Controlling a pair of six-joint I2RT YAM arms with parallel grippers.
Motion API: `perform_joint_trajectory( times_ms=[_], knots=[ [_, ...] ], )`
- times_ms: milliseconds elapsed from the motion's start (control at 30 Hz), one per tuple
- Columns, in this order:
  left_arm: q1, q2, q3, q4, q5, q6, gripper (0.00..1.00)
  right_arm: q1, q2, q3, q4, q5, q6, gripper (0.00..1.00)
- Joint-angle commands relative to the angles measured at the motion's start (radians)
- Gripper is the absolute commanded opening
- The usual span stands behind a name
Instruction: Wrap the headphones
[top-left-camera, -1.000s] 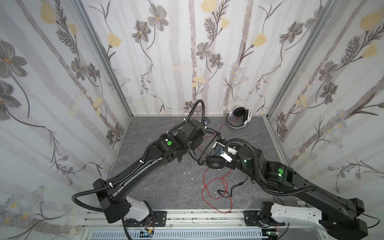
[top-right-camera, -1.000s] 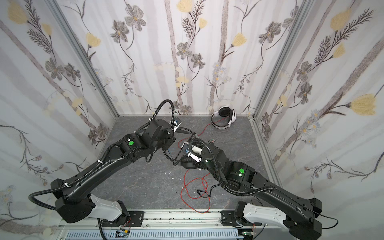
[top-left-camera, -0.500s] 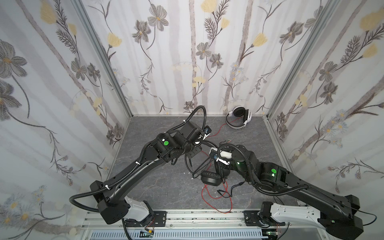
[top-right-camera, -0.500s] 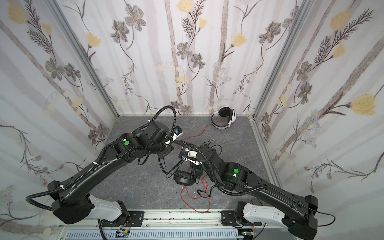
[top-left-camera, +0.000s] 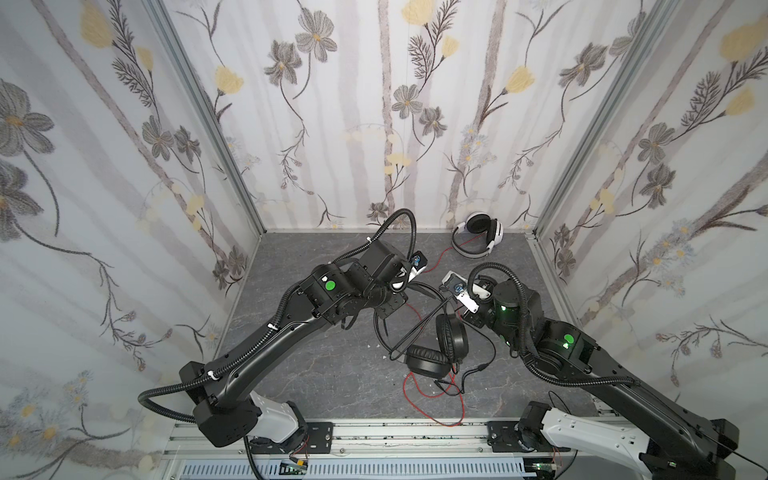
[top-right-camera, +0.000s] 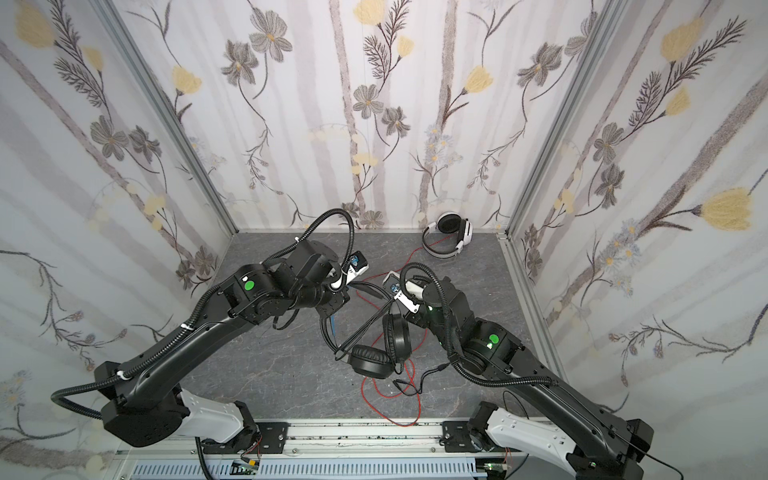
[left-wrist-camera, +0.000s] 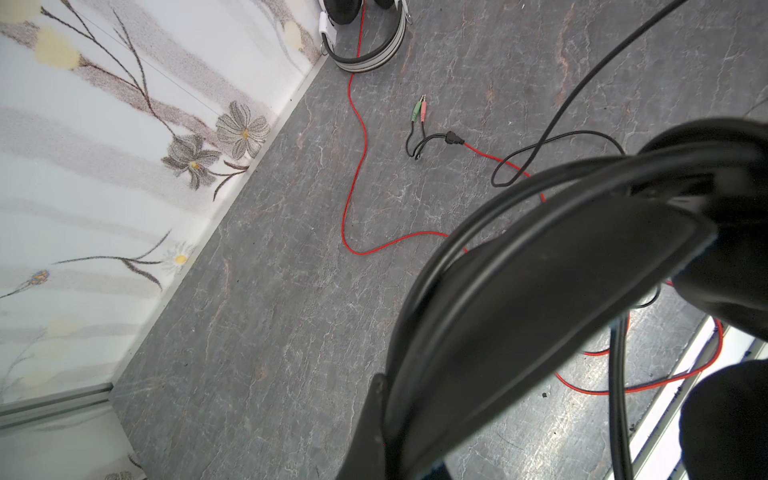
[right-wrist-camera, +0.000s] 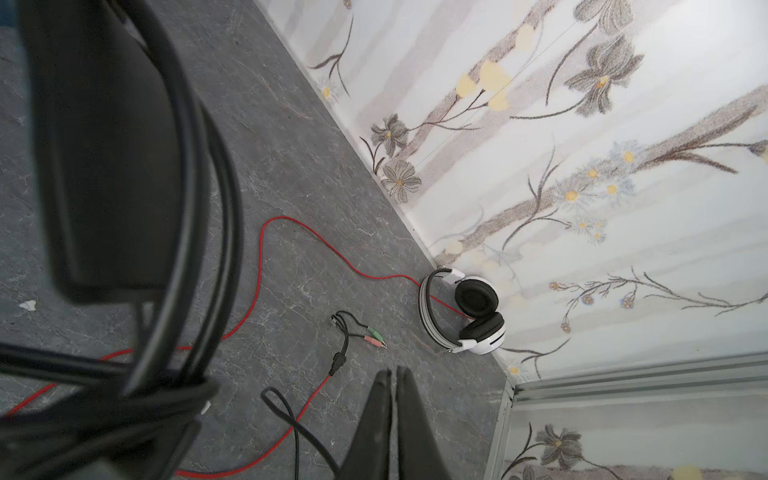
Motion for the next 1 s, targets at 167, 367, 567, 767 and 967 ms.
perform_joint_trajectory(
  times_ms=[167, 367, 567, 767, 967],
  knots=[
    [-0.001, -0.016, 0.064, 0.009, 0.093, -0.050, 0.00, -0.154, 0.000, -0.048, 0.156, -0.210, 0.142, 0.08],
    [-0.010, -0.011, 0.122, 0.025, 0.131, -0.084, 0.00, -0.213, -0.007, -0.073, 0.247, -0.340, 0.235, 0.09],
    [-0.011, -0.017, 0.205, 0.085, 0.168, -0.138, 0.00, -0.242, -0.023, -0.106, 0.342, -0.458, 0.327, 0.11],
    [-0.011, -0.008, 0.293, 0.129, 0.213, -0.165, 0.00, -0.284, -0.027, -0.117, 0.427, -0.545, 0.425, 0.11],
    [-0.010, 0.017, 0.375, 0.206, 0.250, -0.217, 0.00, -0.304, -0.008, -0.115, 0.479, -0.588, 0.463, 0.11]
  ],
)
